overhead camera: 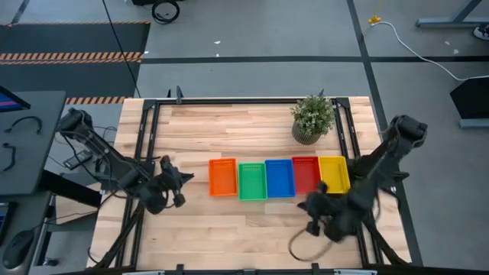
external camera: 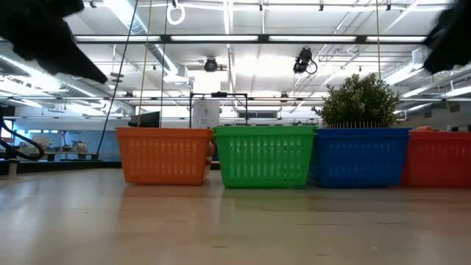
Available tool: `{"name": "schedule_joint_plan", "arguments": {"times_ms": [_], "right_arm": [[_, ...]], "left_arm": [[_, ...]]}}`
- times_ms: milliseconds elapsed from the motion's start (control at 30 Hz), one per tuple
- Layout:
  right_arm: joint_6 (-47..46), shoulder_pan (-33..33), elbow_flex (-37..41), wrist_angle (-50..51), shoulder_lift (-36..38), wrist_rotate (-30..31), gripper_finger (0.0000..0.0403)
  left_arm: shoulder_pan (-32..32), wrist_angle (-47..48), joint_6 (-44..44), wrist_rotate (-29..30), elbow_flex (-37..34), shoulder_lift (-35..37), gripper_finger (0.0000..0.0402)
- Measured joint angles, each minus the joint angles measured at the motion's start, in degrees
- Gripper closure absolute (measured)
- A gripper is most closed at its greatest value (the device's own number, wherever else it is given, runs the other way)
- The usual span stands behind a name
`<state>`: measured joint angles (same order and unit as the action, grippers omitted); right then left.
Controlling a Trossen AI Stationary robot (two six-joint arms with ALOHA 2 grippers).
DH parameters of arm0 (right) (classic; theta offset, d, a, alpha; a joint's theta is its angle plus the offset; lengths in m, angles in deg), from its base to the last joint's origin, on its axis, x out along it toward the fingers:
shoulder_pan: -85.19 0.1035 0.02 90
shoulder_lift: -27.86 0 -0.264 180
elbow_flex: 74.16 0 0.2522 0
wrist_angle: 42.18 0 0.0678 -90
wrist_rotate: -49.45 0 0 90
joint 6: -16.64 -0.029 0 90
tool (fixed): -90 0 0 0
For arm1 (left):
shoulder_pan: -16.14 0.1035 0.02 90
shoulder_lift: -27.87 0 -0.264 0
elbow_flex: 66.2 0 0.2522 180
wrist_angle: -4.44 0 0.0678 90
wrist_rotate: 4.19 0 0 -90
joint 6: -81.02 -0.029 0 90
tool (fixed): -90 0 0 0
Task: Stack baskets by color
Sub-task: Return to Home Position
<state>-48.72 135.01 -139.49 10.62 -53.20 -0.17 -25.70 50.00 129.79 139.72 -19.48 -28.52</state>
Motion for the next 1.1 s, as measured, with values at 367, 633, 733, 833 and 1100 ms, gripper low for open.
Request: {"name": "schedule_joint_plan", "arguments": {"times_ms": [367,633,733,833,1100], "right_arm": [[42.34,-29.05,27.46,-41.9,31.44,-19.27,0.0402],[46.52,-31.48,35.17,-42.08,53.3,-22.61,0.0403],[46.53,-31.47,38.63,-41.98,57.56,-24.07,0.0403],[46.1,-31.42,42.27,-43.19,61.32,-25.65,0.0403],[45.79,-31.42,48.09,-45.38,69.81,-30.52,0.0403]], "left_arm": [[9.59,-9.63,-15.69,-2.92,-11.55,23.29,0.0401],[13.39,-7.77,-27.43,-7.11,-16.7,52.07,0.0401],[14.4,-10.82,-31.43,-9.15,-16.0,56.19,0.0401],[15.97,-15.47,-32.77,-9.88,-15.94,55.51,0.0401],[25.95,-25.26,-36.38,-23.1,-24.55,55.83,0.0402]]}}
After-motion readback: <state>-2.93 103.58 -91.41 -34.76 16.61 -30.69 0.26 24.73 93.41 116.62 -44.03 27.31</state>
